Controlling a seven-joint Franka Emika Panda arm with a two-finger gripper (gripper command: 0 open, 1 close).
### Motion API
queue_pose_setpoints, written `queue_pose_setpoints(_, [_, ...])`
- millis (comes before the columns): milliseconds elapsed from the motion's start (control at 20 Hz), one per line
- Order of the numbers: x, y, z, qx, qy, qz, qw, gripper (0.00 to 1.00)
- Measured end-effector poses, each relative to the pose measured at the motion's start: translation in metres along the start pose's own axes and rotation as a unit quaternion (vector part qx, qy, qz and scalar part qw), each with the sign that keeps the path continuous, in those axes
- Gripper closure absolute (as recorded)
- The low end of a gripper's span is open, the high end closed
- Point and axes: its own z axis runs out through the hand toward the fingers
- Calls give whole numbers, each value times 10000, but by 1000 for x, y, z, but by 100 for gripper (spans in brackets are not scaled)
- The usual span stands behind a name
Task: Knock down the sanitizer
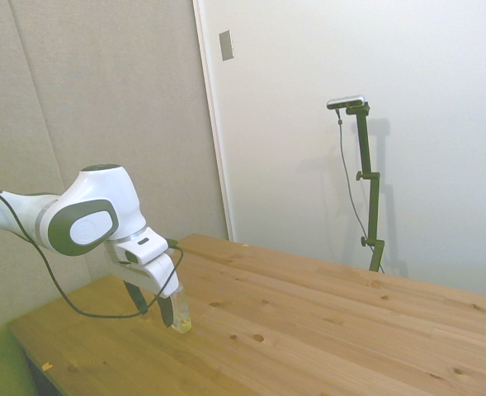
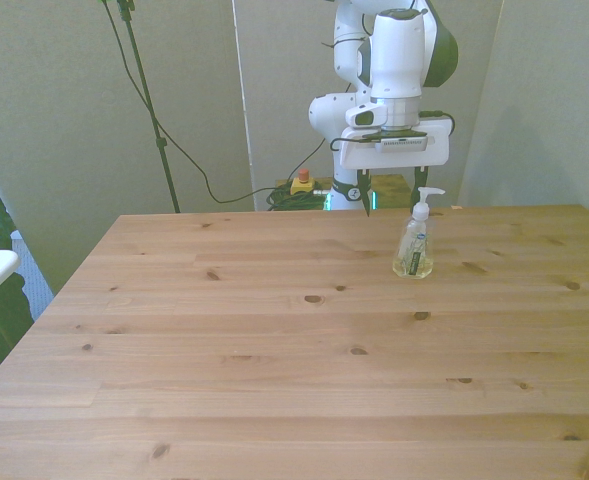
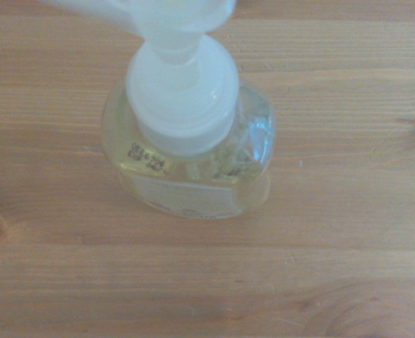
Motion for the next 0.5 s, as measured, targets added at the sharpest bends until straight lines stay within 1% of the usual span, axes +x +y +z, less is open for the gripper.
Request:
queue_pose_setpoints(150, [-1, -2, 1, -19, -7, -21, 10000, 0])
queue_pose_setpoints(200, [-4, -5, 2, -40, -10, -66, 10000, 100])
queue_pose_setpoints(350, [-16, -23, 8, -114, -28, -207, 9997, 100])
queue_pose_setpoints(500, [-21, -44, 10, -161, -4, -216, 9996, 100])
